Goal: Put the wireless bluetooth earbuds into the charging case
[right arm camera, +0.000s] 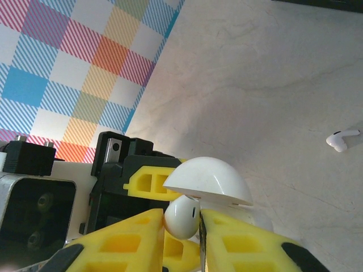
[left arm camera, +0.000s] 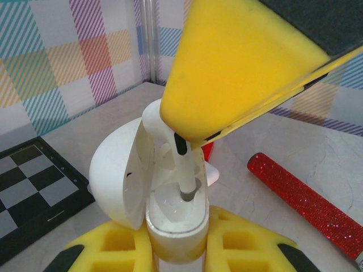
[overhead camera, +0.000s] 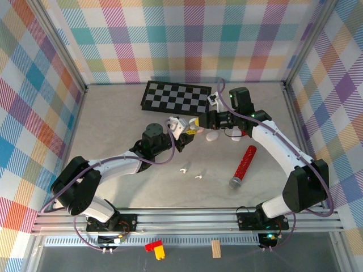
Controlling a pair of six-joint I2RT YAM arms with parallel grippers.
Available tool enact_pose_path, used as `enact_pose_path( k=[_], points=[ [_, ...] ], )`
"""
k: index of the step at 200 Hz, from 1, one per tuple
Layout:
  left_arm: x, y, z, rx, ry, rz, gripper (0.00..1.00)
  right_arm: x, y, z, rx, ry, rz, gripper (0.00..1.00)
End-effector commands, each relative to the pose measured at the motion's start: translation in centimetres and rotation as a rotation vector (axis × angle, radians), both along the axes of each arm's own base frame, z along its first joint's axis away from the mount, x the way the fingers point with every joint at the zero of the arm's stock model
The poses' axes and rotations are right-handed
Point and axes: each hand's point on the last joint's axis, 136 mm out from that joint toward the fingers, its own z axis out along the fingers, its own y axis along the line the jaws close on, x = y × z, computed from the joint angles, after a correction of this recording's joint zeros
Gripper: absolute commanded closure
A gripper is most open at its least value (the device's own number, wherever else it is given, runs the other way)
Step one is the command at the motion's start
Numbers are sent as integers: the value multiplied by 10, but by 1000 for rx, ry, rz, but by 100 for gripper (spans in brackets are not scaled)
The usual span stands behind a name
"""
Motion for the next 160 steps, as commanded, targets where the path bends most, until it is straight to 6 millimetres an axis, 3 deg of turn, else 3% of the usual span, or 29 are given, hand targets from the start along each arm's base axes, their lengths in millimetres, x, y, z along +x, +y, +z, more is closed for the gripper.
enact_pose_path(
  k=[1,88,112,142,160],
  points=[
    [-4,-8,18,-28,-35,-26,100,0,-1,-5,-17,-15,8,77],
    [-4,-9,26,-47,-30,-28,100,0,-3,-17,-62,0,17,74],
    [-5,-10,26,-48,-25,-31,100,0,-3,-8,-51,-20,9,65],
    [-4,-9,24,-45,-20,-28,100,-1,-6,-3,-45,-29,-11,63],
    [-5,-9,24,-50,-19,-28,100,-3,-9,-1,-51,-43,-27,57]
  ],
)
